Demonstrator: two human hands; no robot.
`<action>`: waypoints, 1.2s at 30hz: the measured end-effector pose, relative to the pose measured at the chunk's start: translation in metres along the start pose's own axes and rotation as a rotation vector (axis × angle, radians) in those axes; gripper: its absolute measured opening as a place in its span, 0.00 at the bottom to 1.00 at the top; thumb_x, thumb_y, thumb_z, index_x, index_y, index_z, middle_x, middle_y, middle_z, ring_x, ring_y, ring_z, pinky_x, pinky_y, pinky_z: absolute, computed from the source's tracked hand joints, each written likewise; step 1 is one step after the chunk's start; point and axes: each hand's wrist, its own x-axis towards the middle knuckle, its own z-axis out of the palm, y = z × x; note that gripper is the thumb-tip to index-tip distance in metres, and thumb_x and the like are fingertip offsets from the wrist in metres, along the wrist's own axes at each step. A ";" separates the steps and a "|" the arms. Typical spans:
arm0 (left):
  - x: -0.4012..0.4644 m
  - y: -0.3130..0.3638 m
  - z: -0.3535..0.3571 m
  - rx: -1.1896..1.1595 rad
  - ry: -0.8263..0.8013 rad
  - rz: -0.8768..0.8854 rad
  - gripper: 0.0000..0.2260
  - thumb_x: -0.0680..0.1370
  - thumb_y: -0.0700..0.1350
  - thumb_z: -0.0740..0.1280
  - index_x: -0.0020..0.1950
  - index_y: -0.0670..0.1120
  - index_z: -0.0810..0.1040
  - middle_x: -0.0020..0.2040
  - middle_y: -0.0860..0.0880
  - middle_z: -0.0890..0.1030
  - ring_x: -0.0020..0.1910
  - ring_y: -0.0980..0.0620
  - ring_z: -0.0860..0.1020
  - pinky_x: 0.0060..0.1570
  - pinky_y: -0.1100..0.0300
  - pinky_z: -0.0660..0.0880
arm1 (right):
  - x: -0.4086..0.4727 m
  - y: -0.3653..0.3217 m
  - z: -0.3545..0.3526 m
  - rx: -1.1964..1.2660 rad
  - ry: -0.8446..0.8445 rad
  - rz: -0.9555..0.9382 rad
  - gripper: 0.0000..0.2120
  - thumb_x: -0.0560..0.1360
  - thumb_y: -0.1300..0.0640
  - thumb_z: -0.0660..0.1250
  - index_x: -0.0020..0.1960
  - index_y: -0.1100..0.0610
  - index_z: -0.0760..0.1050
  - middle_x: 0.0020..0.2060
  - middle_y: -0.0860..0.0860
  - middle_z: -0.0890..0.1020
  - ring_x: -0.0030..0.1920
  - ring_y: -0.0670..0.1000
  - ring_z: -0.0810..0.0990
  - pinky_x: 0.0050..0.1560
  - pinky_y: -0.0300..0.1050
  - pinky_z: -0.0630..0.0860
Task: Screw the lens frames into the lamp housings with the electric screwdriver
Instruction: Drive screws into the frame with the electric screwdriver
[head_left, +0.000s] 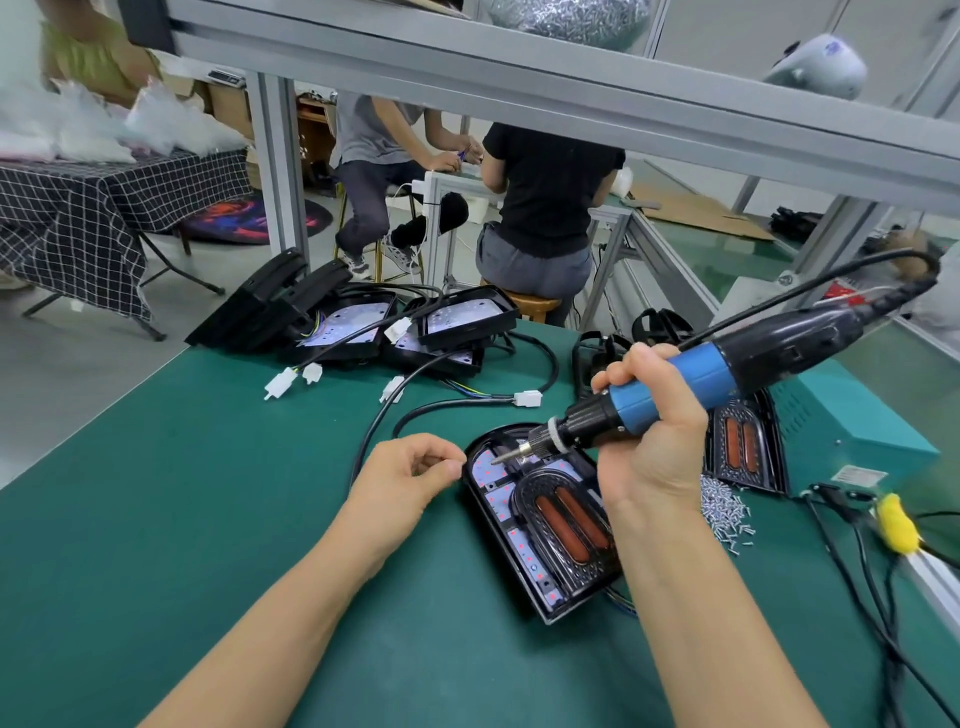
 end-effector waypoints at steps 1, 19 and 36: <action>0.000 0.000 0.000 0.075 0.009 0.031 0.07 0.76 0.36 0.67 0.41 0.47 0.81 0.33 0.57 0.79 0.31 0.63 0.72 0.36 0.73 0.68 | 0.001 0.000 -0.001 -0.021 -0.005 -0.002 0.09 0.66 0.65 0.68 0.36 0.52 0.72 0.28 0.47 0.74 0.28 0.46 0.75 0.38 0.40 0.74; 0.003 -0.002 0.018 0.379 -0.034 0.198 0.09 0.76 0.40 0.67 0.38 0.53 0.77 0.32 0.54 0.79 0.29 0.58 0.69 0.38 0.63 0.70 | -0.004 0.023 0.003 -0.332 -0.129 -0.068 0.12 0.64 0.66 0.70 0.30 0.50 0.75 0.28 0.47 0.74 0.32 0.50 0.72 0.40 0.45 0.72; 0.019 0.063 0.117 0.546 -0.147 0.422 0.04 0.75 0.42 0.67 0.42 0.50 0.79 0.38 0.55 0.80 0.40 0.52 0.76 0.45 0.57 0.72 | 0.042 -0.120 -0.075 -0.725 0.118 -0.087 0.12 0.70 0.56 0.76 0.35 0.54 0.73 0.26 0.47 0.76 0.27 0.46 0.73 0.31 0.39 0.71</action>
